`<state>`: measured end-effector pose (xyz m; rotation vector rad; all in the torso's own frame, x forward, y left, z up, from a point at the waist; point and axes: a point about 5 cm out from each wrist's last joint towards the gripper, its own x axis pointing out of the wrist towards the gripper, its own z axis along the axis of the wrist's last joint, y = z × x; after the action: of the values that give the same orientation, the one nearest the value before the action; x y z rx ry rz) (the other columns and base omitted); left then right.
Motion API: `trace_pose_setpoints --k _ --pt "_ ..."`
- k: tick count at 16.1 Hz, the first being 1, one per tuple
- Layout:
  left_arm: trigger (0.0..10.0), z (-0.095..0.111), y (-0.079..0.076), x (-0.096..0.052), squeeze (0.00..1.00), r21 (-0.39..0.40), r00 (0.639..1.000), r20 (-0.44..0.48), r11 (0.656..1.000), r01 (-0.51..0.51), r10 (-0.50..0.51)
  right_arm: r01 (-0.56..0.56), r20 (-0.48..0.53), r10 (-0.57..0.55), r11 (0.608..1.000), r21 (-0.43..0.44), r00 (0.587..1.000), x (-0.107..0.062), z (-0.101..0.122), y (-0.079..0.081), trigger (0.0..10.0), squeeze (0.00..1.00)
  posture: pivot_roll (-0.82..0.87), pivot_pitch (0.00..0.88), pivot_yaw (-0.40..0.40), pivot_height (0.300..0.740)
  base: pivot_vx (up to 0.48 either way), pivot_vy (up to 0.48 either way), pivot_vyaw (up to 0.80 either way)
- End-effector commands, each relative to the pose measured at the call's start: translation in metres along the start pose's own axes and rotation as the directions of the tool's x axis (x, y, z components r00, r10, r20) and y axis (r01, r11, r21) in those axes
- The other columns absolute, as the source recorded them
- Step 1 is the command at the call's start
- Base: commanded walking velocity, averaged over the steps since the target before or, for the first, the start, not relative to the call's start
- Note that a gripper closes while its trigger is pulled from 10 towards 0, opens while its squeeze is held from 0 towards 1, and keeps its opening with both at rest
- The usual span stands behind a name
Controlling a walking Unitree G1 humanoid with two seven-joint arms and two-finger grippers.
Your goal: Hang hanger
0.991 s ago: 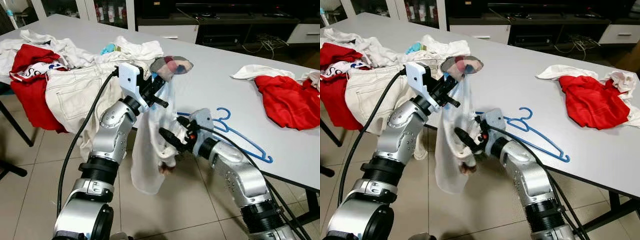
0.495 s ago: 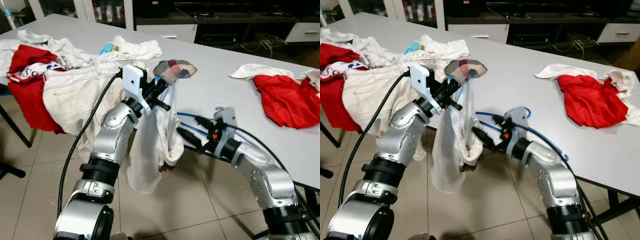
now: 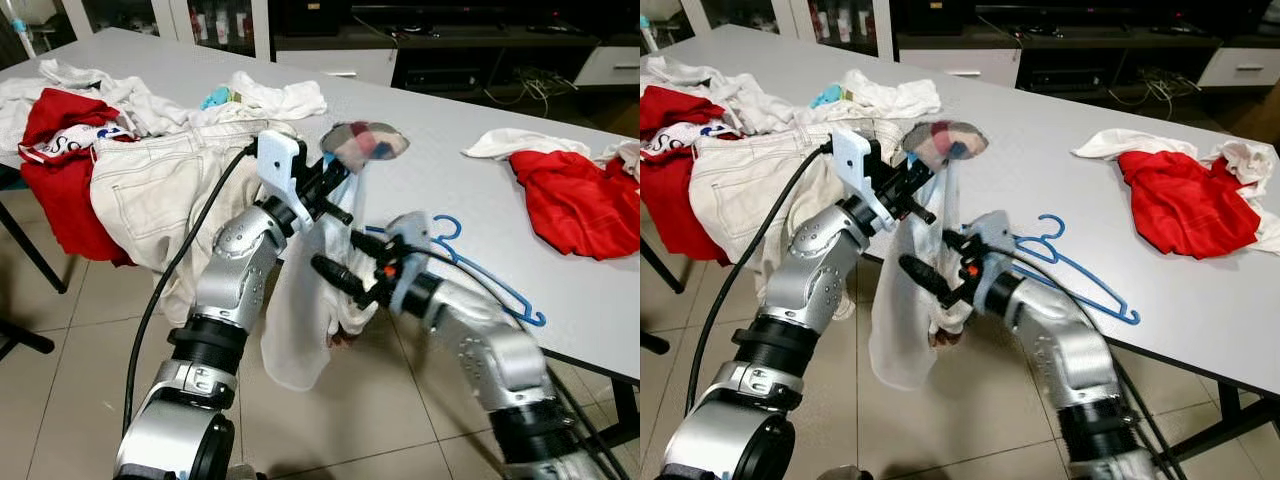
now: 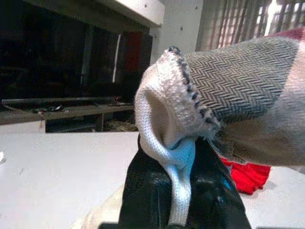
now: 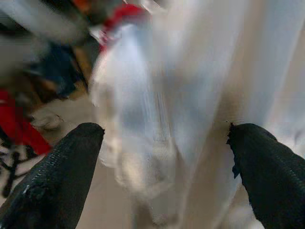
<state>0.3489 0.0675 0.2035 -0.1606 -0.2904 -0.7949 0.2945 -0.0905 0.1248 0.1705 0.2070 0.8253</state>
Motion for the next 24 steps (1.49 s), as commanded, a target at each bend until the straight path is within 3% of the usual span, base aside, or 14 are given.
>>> trace_pose_setpoints --k 1,4,5,9,14,15,17,19,20,21,23,24 --pt "10.0 0.001 -0.009 0.002 0.0 -0.006 0.999 0.011 0.999 0.032 -0.032 0.079 -0.034 -0.08 0.996 -0.036 0.996 0.006 -0.002 -0.008 10.0 0.0 -0.06 0.0 -0.002 0.74 0.0 0.0 0.0" --pt "10.0 -0.001 -0.012 0.0 0.0 -0.017 0.999 0.008 0.999 0.038 -0.038 0.179 -0.07 -0.182 0.983 -0.053 0.981 0.009 -0.008 -0.018 10.0 0.0 -0.05 0.0 -0.003 0.74 0.0 0.0 0.0" --pt "10.0 -0.002 -0.012 0.0 0.0 -0.018 0.999 0.006 0.999 0.038 -0.038 0.198 -0.053 -0.2 0.98 -0.036 0.978 0.008 -0.006 -0.021 0.0 0.0 -0.05 0.0 -0.003 0.74 0.0 0.0 0.0" --pt "10.0 -0.003 -0.012 -0.003 0.0 -0.027 1.0 0.0 0.999 0.03 -0.03 0.292 0.043 -0.293 0.956 0.022 0.955 0.0 0.002 -0.034 0.0 0.0 -0.06 0.0 -0.006 0.74 0.0 0.0 0.0" --pt "10.0 -0.003 -0.012 -0.004 0.0 -0.036 1.0 -0.004 0.999 0.023 -0.023 0.419 0.11 -0.419 0.908 0.023 0.902 -0.008 0.011 -0.049 0.0 0.0 -0.06 0.0 -0.006 0.74 0.0 0.0 0.0" --pt "10.0 -0.004 -0.012 -0.006 1.0 -0.046 1.0 -0.005 0.999 0.024 -0.025 0.461 0.132 -0.46 0.887 0.027 0.878 -0.011 0.015 -0.055 0.0 0.0 -0.06 0.0 -0.006 0.74 0.0 0.0 0.0" --pt "10.0 -0.007 -0.015 -0.012 1.0 -0.06 0.999 -0.014 0.997 0.041 -0.041 0.528 0.173 -0.526 0.848 0.039 0.833 -0.019 0.021 -0.064 0.0 0.0 -0.06 0.0 -0.007 0.74 0.0 0.0 0.0" --pt "10.0 -0.01 -0.017 -0.015 1.0 -0.055 0.999 -0.027 0.998 0.042 -0.043 0.551 0.186 -0.547 0.834 0.039 0.816 -0.022 0.023 -0.066 0.0 0.0 -0.06 0.0 -0.007 0.74 0.0 0.0 0.0" --pt "10.0 -0.013 -0.018 -0.019 0.76 -0.052 0.998 -0.045 0.998 0.043 -0.045 0.575 0.204 -0.57 0.817 0.038 0.796 -0.025 0.024 -0.068 0.0 0.0 -0.06 0.0 -0.007 0.74 0.0 0.0 0.0" --pt "10.0 -0.019 -0.018 -0.029 0.0 -0.049 0.996 -0.078 0.998 0.034 -0.038 0.618 0.243 -0.606 0.785 0.033 0.757 -0.033 0.026 -0.07 0.0 0.0 -0.06 0.0 -0.008 0.74 0.0 0.0 0.0" --pt "10.0 -0.023 -0.017 -0.036 0.0 -0.046 0.995 -0.099 0.999 0.023 -0.028 0.644 0.271 -0.627 0.764 0.036 0.73 -0.037 0.028 -0.072 0.0 0.0 -0.06 0.0 -0.008 0.74 0.0 0.0 0.0" --pt "10.0 -0.028 -0.018 -0.047 0.0 -0.036 0.99 -0.137 0.999 0.014 -0.019 0.665 0.33 -0.639 0.746 0.045 0.695 -0.044 0.035 -0.071 0.0 0.0 -0.05 0.0 -0.008 0.74 0.0 0.0 0.0"
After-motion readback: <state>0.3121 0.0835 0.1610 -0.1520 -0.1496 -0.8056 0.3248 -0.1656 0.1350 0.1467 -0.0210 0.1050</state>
